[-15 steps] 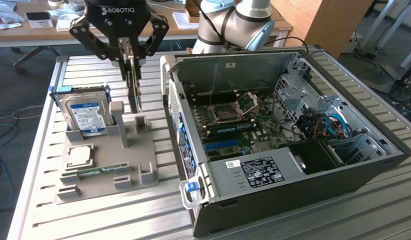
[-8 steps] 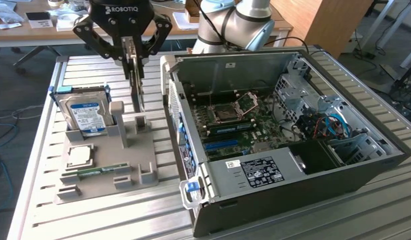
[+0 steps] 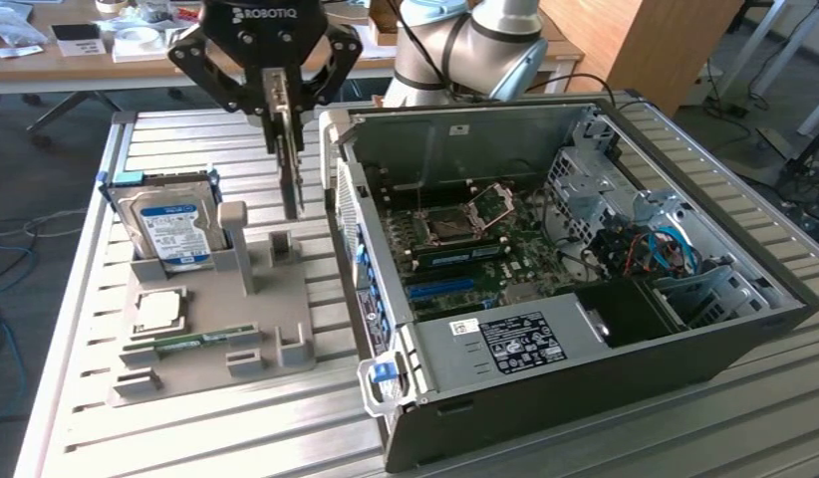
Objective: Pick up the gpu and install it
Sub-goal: 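Pick up the gpu and move the gpu toward the slot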
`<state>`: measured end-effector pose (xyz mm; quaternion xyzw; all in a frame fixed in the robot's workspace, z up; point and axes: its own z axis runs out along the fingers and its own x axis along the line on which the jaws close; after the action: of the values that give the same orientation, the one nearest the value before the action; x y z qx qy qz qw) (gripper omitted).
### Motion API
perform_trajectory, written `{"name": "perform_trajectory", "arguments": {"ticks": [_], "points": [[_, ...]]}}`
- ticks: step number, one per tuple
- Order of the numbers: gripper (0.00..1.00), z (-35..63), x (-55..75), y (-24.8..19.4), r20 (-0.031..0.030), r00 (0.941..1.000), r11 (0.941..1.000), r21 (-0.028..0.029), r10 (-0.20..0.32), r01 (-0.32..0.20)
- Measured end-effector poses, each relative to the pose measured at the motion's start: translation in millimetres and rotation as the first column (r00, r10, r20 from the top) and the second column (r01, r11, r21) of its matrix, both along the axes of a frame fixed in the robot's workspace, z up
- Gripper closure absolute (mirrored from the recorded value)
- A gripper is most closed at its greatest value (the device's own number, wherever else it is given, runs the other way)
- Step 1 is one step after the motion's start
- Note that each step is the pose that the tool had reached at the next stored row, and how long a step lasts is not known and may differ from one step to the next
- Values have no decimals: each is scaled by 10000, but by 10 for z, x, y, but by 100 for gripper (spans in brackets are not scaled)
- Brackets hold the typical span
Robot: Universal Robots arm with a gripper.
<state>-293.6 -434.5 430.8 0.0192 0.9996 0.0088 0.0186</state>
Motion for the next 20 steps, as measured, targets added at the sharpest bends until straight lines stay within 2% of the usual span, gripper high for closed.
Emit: {"name": "perform_trajectory", "arguments": {"ticks": [11, 18, 19, 20], "points": [[73, 3, 351, 0, -1, 10000, 10000, 58, 0, 0], [73, 3, 587, 0, -1, 10000, 10000, 70, 1, -1], [73, 3, 631, 0, -1, 10000, 10000, 73, 2, -2], [73, 3, 782, 0, 0, 10000, 10000, 79, 0, 0]]}}
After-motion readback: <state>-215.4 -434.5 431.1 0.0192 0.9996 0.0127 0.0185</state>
